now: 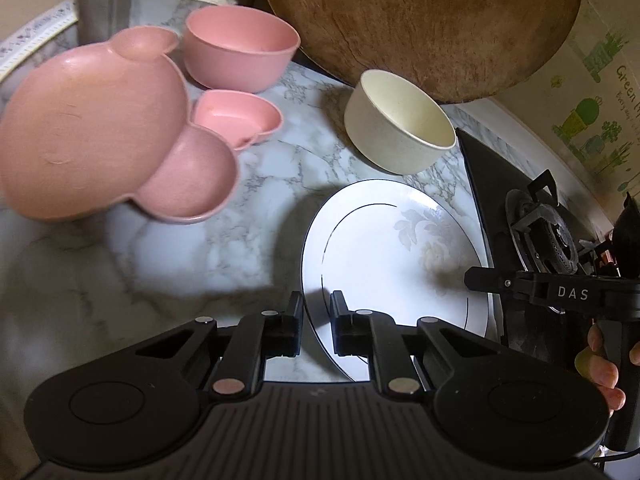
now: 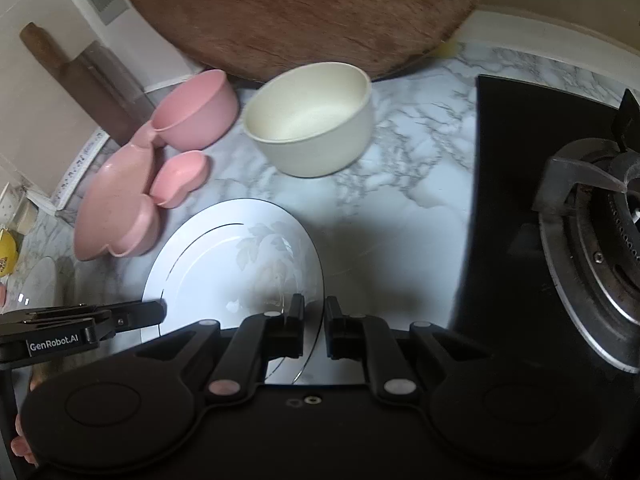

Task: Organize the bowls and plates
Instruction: 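Carry the small white plate with both tools over the large plate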

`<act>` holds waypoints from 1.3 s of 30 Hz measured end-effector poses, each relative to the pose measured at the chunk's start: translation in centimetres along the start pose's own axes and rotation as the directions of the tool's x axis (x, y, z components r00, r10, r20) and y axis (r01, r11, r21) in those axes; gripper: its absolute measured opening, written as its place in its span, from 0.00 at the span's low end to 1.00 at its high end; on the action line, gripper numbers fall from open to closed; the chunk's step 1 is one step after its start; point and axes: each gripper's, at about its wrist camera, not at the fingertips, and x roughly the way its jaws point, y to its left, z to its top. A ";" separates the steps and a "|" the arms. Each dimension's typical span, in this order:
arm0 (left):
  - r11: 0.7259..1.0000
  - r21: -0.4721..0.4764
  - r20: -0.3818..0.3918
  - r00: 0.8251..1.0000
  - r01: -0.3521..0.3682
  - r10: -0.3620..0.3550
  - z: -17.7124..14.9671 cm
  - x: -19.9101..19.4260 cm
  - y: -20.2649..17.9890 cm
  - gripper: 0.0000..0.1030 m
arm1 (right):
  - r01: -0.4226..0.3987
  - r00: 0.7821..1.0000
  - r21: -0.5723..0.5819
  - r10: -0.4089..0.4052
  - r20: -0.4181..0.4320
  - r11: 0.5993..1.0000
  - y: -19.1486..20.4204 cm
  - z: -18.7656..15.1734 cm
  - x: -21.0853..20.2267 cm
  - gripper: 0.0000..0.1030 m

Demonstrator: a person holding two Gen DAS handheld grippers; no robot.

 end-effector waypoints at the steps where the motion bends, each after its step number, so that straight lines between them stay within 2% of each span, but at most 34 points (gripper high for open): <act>1: 1.000 -0.002 0.007 1.000 -0.001 0.001 -0.1 -0.5 0.3 0.13 | -0.003 1.000 -0.001 0.003 0.002 1.000 0.5 -0.1 -0.1 0.10; 12: 0.998 -0.042 0.078 0.996 -0.044 0.047 -1.3 -6.6 4.3 0.13 | -0.051 0.999 -0.052 0.051 0.009 0.997 7.4 -0.8 -0.5 0.10; 17: 0.996 -0.068 0.107 0.993 -0.052 0.059 -2.1 -9.6 7.3 0.13 | -0.077 0.997 -0.085 0.077 0.001 0.993 11.0 -1.2 0.0 0.10; 26: 0.983 -0.142 0.133 0.982 -0.115 0.134 -4.1 -14.0 13.2 0.13 | -0.117 0.993 -0.165 0.113 -0.029 0.979 17.9 -2.3 2.0 0.10; 39: 0.957 -0.243 0.156 0.968 -0.158 0.199 -6.8 -17.6 19.9 0.12 | -0.150 0.988 -0.243 0.140 -0.057 0.958 25.4 -3.2 4.6 0.10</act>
